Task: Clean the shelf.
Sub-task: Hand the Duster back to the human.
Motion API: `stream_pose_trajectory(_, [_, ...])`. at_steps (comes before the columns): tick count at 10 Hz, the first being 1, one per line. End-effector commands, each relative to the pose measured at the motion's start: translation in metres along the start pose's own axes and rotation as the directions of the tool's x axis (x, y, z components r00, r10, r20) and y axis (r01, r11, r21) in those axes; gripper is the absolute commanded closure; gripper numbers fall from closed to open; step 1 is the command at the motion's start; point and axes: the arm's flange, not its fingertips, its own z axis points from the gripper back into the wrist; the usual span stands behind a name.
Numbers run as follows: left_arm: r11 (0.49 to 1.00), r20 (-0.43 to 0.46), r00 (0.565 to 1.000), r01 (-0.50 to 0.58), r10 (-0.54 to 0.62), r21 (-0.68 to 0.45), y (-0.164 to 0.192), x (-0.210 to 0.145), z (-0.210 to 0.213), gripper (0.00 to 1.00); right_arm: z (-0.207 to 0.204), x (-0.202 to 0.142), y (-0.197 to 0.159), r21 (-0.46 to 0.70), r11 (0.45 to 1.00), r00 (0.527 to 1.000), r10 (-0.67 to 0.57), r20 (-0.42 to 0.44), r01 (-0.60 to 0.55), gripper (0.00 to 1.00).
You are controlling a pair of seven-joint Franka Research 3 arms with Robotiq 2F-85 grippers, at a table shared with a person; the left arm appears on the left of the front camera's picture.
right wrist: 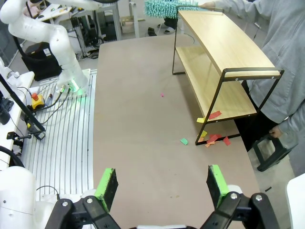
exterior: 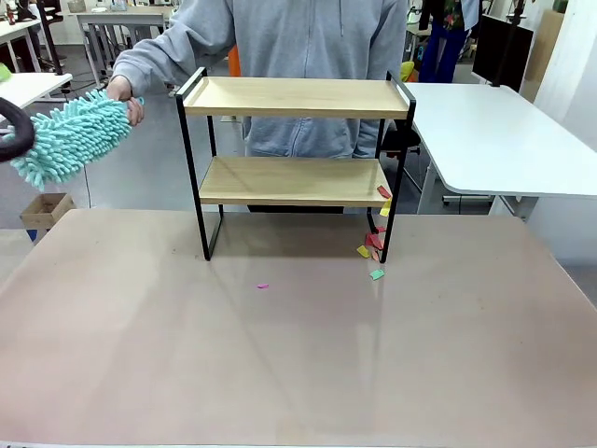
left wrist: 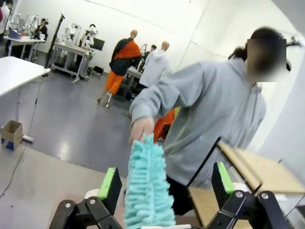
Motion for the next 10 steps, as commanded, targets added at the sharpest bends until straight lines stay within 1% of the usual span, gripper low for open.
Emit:
stream_pose_trajectory(1, [0.996,0.053,0.994,-0.092,0.093,-0.02,0.005,0.052,0.028,0.0,0.001,0.002,0.001,0.001,1.0,1.0,0.004,0.0,-0.004,0.0])
stream_pose_trajectory(3, [0.987,0.126,0.978,-0.163,0.164,-0.015,0.023,0.092,0.052,0.0,0.001,0.002,0.001,0.001,1.0,1.0,0.004,0.0,-0.004,0.0])
stream_pose_trajectory(4, [0.98,0.135,0.97,-0.201,0.201,-0.017,0.036,0.101,0.061,0.0,0.001,0.002,0.001,0.001,1.0,1.0,0.004,0.0,-0.004,0.0])
stream_pose_trajectory(5, [0.975,0.14,0.965,-0.221,0.222,-0.023,0.045,0.105,0.067,0.0,0.001,0.002,0.001,0.001,1.0,1.0,0.004,0.0,-0.004,0.0])
stream_pose_trajectory(6, [0.978,0.121,0.971,-0.204,0.206,-0.035,0.052,0.103,0.069,0.0,0.001,0.002,0.001,0.001,1.0,1.0,0.004,0.0,-0.004,0.0])
stream_pose_trajectory(7, [0.981,0.155,0.969,-0.196,0.193,0.001,0.036,0.103,0.066,0.0,0.001,0.002,0.001,0.001,1.0,1.0,0.004,0.0,-0.004,0.0])
stream_pose_trajectory(10, [0.981,0.155,0.969,-0.196,0.193,0.001,0.036,0.103,0.066,0.0,0.001,0.002,0.001,0.001,1.0,1.0,0.004,0.0,-0.004,0.0])
